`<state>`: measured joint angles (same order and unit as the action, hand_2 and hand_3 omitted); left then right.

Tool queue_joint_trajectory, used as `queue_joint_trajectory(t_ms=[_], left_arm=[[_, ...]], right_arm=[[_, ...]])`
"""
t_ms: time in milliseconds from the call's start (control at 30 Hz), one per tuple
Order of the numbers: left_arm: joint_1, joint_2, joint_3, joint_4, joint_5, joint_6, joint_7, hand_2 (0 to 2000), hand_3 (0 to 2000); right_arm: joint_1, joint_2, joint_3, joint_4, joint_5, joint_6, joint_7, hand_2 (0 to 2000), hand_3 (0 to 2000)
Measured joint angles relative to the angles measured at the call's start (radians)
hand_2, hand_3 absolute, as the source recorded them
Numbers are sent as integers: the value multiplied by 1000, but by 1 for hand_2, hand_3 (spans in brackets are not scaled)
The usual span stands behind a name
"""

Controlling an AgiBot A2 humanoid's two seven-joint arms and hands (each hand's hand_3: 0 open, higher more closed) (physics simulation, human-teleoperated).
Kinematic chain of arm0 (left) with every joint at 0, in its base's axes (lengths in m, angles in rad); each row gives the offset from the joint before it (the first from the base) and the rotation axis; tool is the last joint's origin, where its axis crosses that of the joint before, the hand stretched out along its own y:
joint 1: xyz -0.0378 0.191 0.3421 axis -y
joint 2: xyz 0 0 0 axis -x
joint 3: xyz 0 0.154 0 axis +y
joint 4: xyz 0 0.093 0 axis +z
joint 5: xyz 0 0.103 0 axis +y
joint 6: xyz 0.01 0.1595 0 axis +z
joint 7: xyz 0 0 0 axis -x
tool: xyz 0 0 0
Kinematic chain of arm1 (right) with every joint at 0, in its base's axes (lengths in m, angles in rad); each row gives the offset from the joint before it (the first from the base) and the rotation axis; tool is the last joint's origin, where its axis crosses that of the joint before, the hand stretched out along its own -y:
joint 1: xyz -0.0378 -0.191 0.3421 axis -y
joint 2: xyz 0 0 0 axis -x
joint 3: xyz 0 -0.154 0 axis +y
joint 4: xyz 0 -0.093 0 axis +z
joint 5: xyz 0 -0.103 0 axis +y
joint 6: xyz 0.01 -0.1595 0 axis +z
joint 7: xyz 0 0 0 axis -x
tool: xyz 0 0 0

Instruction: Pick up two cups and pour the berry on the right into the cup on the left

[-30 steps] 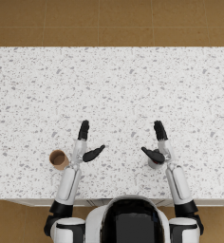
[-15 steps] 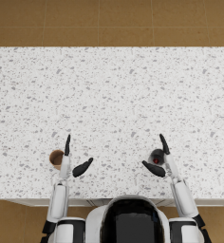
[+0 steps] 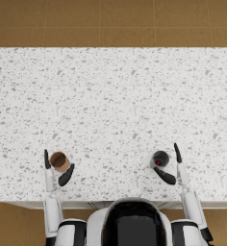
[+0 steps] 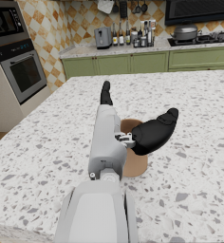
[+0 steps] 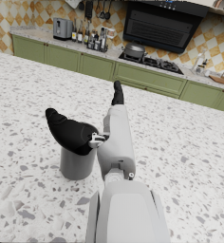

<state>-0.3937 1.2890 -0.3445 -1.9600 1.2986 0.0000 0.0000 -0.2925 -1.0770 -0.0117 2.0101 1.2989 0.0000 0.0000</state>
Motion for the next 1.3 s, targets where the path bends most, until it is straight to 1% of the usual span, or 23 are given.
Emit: queue_joint_trajectory(t_ms=[167,433,767,833,900,1033,1200,1300], left_arm=[[-20,23,-9,57,0,0,0,0,0],[5,27,11,165,0,0,0,0,0],[57,26,52,255,0,0,0,0,0],[68,27,60,273,0,0,0,0,0],[76,28,64,285,0,0,0,0,0],[104,28,82,336,0,3,-1,0,0],[142,22,91,372,0,4,-8,0,0],[153,21,97,380,0,0,-9,0,0]], right_arm=[[-18,-8,12,-43,0,0,0,0,0],[-7,-29,48,-143,0,0,0,0,0],[50,-70,86,-298,0,0,0,0,0],[70,-82,93,-338,0,22,2,0,0],[89,-93,100,-370,-1,31,3,0,0],[144,-115,127,-421,0,7,7,0,0],[179,-125,148,-449,0,4,10,0,0],[174,-120,171,-436,1,-37,9,0,0]])
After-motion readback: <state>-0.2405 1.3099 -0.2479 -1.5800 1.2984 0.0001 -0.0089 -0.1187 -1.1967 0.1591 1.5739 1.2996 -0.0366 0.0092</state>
